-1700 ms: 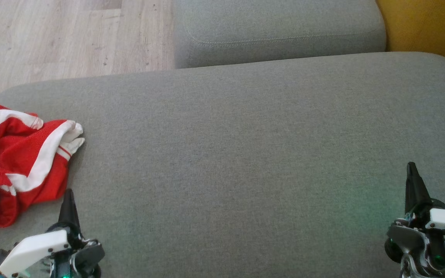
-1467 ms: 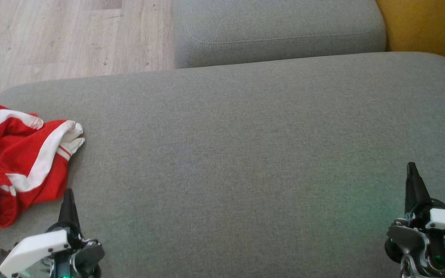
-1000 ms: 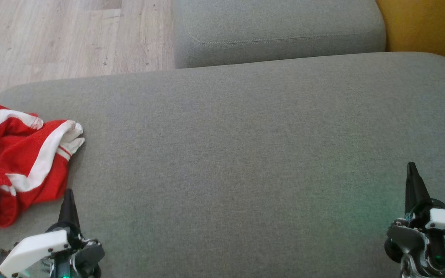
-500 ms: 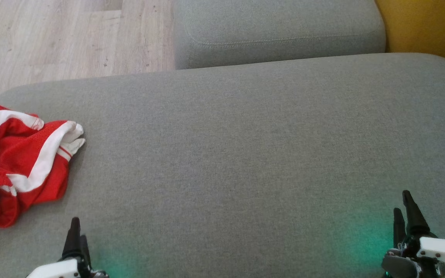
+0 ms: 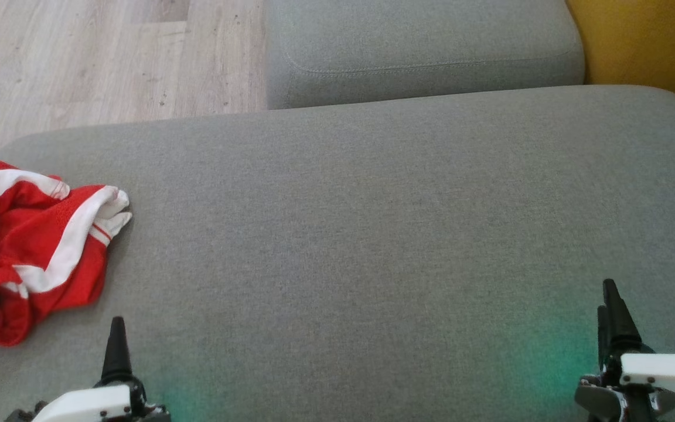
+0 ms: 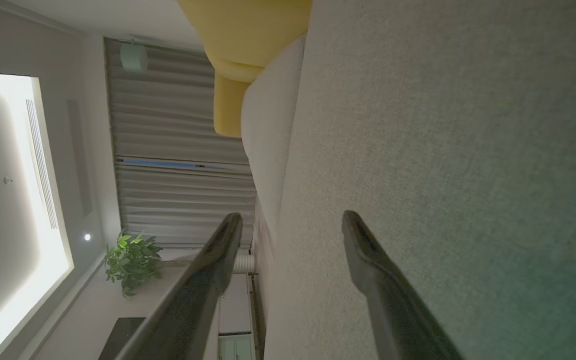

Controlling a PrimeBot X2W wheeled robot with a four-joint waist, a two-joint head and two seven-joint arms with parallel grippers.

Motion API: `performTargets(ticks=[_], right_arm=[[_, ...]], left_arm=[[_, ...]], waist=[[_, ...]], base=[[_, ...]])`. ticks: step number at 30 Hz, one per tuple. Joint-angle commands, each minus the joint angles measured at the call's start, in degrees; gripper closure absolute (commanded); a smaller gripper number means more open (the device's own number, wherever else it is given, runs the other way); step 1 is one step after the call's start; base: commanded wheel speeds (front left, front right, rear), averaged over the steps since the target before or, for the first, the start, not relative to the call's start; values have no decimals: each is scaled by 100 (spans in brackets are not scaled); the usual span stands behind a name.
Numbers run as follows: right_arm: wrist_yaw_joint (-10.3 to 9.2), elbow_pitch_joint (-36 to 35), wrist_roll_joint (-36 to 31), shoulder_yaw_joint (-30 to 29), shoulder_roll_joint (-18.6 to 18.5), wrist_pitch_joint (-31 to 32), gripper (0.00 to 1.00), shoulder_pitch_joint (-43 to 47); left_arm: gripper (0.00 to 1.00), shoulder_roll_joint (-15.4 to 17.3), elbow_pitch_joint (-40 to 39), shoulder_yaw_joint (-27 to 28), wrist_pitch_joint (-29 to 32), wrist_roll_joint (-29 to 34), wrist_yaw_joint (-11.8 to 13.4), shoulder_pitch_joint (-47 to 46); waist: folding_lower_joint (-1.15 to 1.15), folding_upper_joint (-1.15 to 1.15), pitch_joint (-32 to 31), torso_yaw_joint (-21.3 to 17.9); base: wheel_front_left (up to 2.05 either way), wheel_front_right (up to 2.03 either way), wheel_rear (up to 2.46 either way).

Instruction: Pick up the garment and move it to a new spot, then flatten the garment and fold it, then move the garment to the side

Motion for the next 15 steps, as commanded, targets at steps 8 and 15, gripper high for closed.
performTargets(ticks=[8,15], right_arm=[[-1,-353,-727,119,-21,-186,0,-168],[-1,-491,-1326,217,-25,-304,0,-146]], left_arm=[[0,31,-374,-56,-163,762,98,-168],[0,33,-516,-167,-281,1343,179,-140]], waist=[[0,0,-31,20],[0,0,-62,43]], base=[[0,0,0],[0,0,0]])
